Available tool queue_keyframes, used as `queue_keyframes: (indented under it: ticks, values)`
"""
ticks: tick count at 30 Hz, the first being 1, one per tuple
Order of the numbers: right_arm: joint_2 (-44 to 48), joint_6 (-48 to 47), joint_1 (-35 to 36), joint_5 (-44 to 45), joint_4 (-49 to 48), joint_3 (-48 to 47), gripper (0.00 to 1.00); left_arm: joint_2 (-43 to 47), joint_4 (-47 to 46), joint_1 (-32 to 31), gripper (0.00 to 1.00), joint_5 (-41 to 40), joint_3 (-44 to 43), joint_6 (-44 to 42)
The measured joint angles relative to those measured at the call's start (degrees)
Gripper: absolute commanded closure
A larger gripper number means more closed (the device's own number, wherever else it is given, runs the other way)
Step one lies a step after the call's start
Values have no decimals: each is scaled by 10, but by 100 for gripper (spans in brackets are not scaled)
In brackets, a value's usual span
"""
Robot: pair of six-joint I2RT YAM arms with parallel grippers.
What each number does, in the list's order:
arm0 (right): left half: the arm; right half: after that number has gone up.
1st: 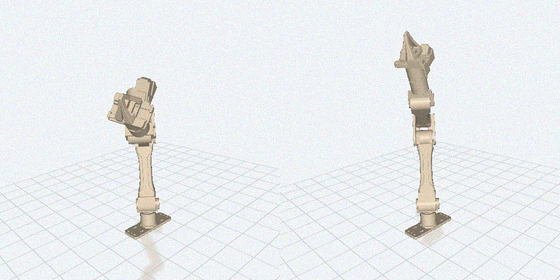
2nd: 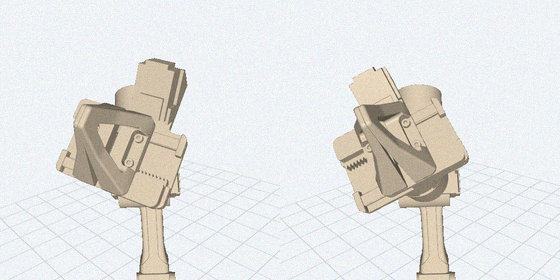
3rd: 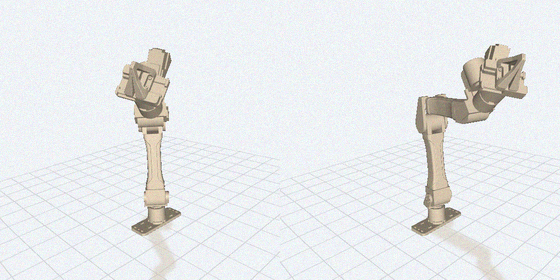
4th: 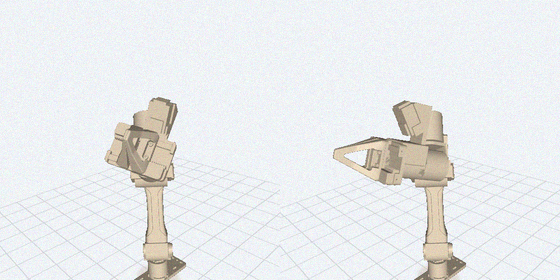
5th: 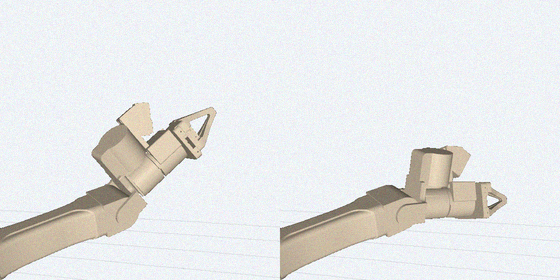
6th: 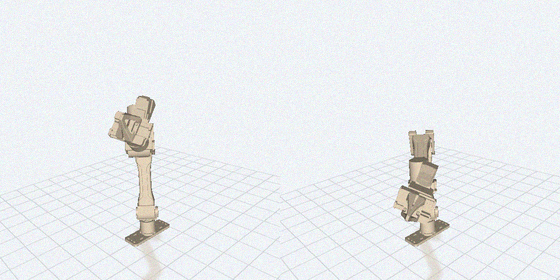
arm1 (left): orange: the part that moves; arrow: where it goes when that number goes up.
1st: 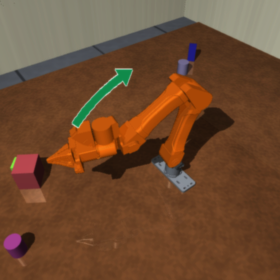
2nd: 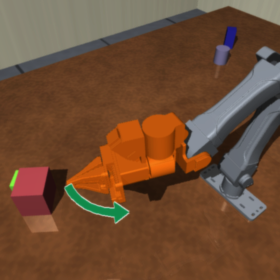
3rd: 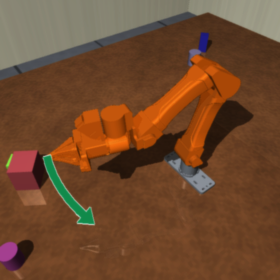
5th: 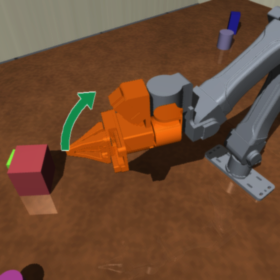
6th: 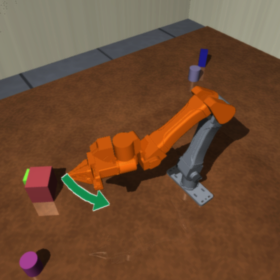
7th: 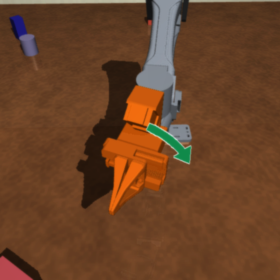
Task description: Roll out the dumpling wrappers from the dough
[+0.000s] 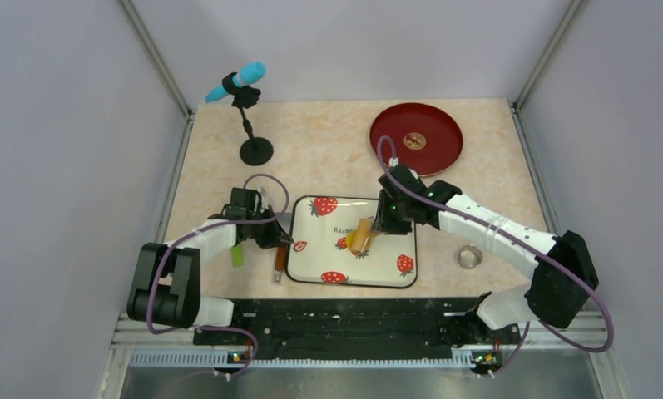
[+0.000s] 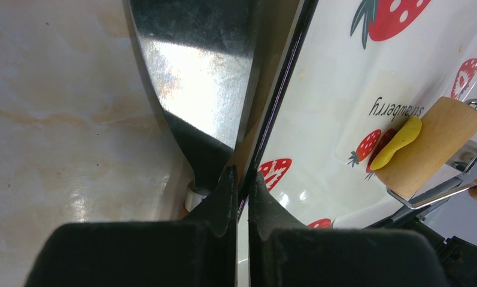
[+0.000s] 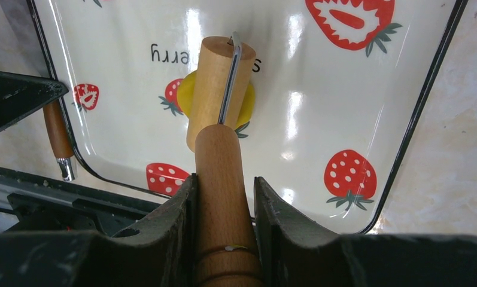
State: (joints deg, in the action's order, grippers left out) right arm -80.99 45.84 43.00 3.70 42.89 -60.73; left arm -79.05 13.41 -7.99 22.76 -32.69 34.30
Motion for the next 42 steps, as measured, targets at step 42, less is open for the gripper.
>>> queue_keyframes:
  ticks: [42]
  values:
    - [45,7,28,24,27,33,100,-15,-3,10,100,26,-2,-24]
